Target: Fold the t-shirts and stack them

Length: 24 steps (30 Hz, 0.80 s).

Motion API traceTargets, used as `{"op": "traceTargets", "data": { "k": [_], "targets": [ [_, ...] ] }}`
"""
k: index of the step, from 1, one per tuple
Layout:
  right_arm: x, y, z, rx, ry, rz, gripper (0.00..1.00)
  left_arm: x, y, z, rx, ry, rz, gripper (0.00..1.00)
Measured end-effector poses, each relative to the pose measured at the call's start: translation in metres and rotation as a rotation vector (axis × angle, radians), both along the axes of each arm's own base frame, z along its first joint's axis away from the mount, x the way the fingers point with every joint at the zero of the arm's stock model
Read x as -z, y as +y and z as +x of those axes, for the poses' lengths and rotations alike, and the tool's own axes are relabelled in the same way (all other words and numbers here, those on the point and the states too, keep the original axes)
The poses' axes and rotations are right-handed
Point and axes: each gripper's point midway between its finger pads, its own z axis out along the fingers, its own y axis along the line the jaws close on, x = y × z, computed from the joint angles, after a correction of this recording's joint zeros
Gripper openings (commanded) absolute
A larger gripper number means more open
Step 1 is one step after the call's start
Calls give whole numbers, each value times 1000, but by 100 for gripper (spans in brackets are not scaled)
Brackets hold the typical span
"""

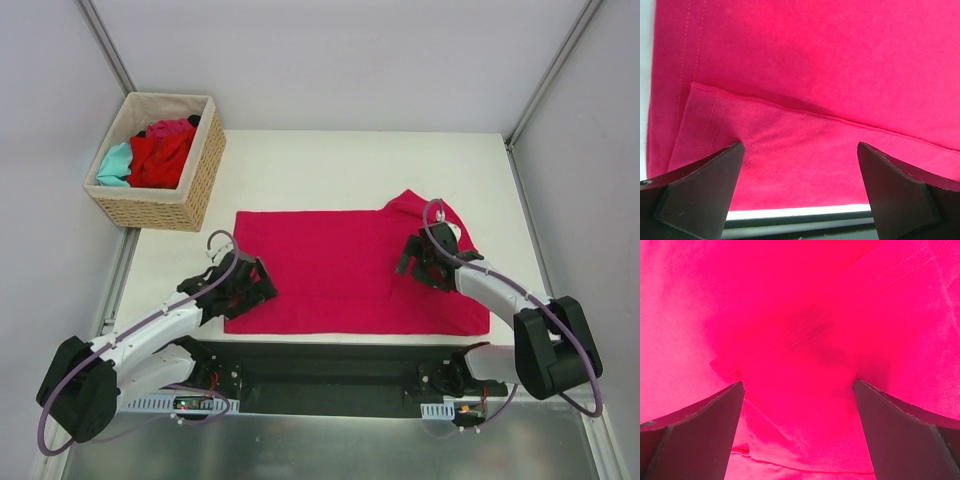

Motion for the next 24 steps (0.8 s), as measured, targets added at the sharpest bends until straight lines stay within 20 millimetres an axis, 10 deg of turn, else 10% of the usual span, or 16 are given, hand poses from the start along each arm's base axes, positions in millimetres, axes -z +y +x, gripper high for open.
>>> {"op": "traceTargets", "data": {
  "k": [16,24],
  "targets": [
    [-11,-9,-25,8,33,-18,97,-5,26,-28,-27,93,112,99],
    [-104,11,58,2,-181,-13,96,-127,-11,62,59,-188,126,99]
  ]
}}
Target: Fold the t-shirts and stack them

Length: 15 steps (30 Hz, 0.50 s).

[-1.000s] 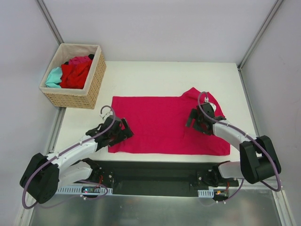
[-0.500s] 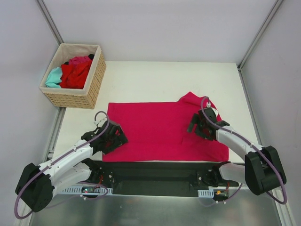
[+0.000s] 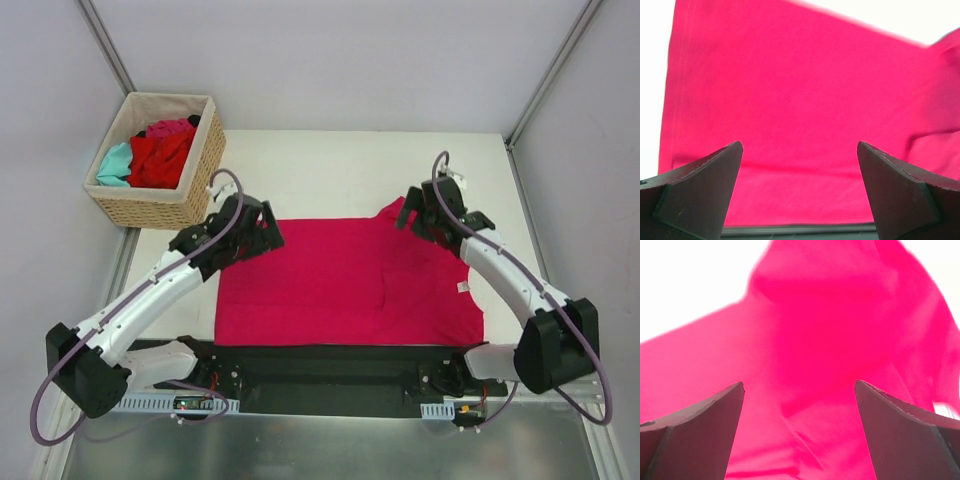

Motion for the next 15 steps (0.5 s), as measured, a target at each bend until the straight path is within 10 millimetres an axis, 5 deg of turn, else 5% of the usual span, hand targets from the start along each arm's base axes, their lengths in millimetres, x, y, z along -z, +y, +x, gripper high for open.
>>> {"op": "traceTargets", "data": {
  "k": [2,5,9,15],
  "targets": [
    [-17,6,26,0,-38,-1,97,-27,-8,22,9,-73,5,99],
    [-25,6,71,22,-57,5,97,-42,-12,40,20,-111,34,99],
    [1,-21,120,90,-1,4,98,-29,-4,53,5,-77,85,99],
    [29,-67,159,169,51,-27,92,-26,35,73,-108,-65,93,99]
  ]
}}
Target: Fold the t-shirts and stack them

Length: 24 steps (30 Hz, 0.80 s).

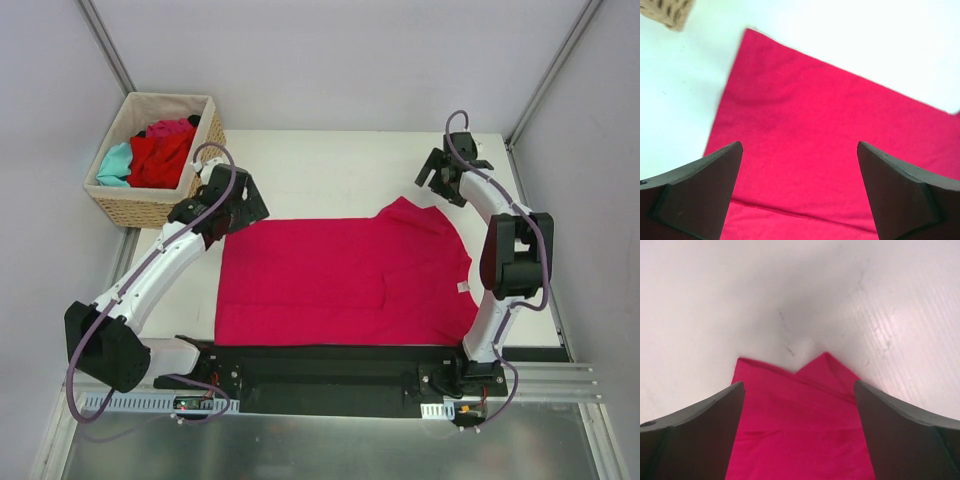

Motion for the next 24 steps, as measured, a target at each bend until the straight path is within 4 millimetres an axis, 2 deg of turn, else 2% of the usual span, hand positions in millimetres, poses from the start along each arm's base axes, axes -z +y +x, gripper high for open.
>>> {"op": "traceTargets", "data": {
  "k": [1,3,8,10,13,17,24],
  "targets": [
    [2,-6,4,10,1,2,86,0,6,3,-20,-3,-2,99],
    [2,-16,11,23,-1,11,80,1,12,5,-37,-2,-9,99],
    [3,-29,14,45,2,26,61,0,8,7,-23,-4,-35,99],
    [5,-29,10,43,10,27,55,2,7,6,-18,-1,-40,99],
    [13,-29,-12,42,54,22,46,8,5,4,-11,13,-44,99],
    [20,-30,-38,59,100,15,43,16,5,1,-5,31,-44,99],
    [23,-37,-57,101,118,-2,43,17,5,1,-5,33,-45,99]
  ]
}}
